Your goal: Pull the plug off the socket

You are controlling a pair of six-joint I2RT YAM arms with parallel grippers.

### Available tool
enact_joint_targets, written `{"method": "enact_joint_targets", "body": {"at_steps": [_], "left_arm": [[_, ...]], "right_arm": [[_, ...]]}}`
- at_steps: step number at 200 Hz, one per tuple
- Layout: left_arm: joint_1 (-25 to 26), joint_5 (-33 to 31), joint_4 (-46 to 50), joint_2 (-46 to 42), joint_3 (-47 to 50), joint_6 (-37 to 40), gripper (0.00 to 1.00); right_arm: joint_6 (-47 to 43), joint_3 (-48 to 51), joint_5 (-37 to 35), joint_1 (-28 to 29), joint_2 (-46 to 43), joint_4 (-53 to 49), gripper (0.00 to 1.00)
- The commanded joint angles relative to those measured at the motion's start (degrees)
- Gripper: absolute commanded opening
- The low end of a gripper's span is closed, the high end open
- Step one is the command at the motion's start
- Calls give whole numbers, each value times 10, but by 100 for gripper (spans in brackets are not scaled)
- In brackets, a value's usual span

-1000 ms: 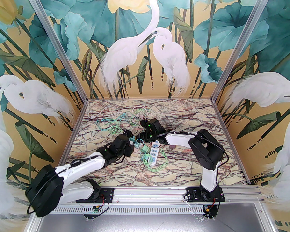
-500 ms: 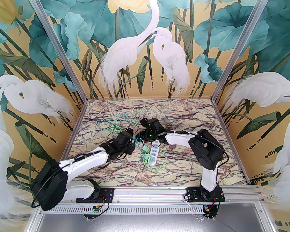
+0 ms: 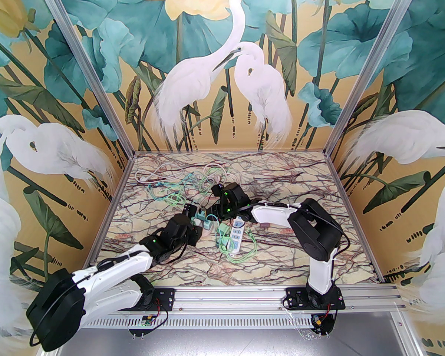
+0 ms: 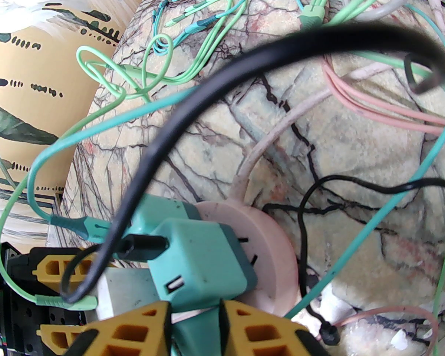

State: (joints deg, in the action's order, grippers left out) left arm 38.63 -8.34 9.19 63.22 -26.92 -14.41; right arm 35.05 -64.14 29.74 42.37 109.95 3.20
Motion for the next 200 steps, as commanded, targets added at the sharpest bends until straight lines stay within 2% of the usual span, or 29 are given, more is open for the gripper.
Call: {"method": "enact_joint_targets", "body": {"at_steps": [1, 55, 87, 162, 200], "left_arm": [[3, 29, -21, 37, -84, -13, 30], [-3, 42, 77, 144, -207, 8, 28], [-7, 47, 101, 143, -224, 5, 27], [1, 57, -86, -26, -29, -15, 22], [7, 42, -102, -95, 33, -20, 24]], "right_arm": [[-18, 22, -89, -7, 54, -109, 29], [-25, 11, -106, 3, 62, -125, 29], [-26, 9, -110, 3, 64, -129, 29], [-29, 4, -119, 2, 68, -138, 28], [-29, 2, -120, 1, 73, -139, 28]]}}
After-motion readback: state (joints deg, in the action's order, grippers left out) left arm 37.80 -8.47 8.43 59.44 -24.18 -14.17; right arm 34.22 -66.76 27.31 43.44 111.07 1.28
